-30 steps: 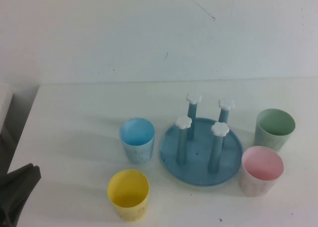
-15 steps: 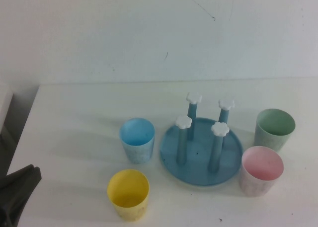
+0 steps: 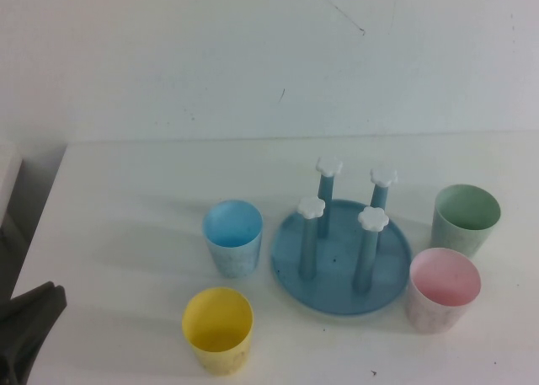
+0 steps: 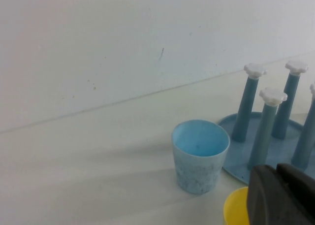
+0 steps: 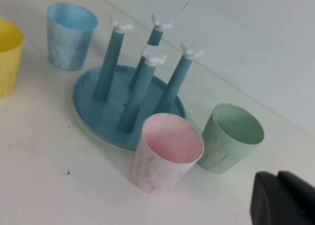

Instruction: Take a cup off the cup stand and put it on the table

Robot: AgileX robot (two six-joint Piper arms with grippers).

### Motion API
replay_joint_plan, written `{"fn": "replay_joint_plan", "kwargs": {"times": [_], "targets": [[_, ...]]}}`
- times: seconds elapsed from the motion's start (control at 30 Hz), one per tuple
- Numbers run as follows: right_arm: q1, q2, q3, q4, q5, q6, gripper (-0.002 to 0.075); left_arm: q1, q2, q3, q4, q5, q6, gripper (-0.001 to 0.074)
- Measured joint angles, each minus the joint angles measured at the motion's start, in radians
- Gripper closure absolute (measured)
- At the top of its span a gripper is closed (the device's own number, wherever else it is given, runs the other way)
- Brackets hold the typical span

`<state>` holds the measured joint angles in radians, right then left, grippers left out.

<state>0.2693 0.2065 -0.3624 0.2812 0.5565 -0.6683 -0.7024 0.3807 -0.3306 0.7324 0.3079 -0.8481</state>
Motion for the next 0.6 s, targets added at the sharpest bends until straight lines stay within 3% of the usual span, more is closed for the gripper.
{"fn": "replay_joint_plan", "kwargs": {"times": [0.17,0.43,0.6], "targets": [[0.0,0.0,0.0,0.0,0.0,0.002,0.0727,0.041,-0.019,0.0,-0.016,0.027,0.037,0.0737],[0.0,0.0,0.0,0.0,0.0,0.002,0.0728,0.327,-0.05,0.002,-0.349,-0.068,0.512,0.0737],[0.0,0.0,0.0,0.0,0.0,0.002,0.0728,0.463,-0.095,0.002,-0.544,-0.074,0.685,0.0737]]}}
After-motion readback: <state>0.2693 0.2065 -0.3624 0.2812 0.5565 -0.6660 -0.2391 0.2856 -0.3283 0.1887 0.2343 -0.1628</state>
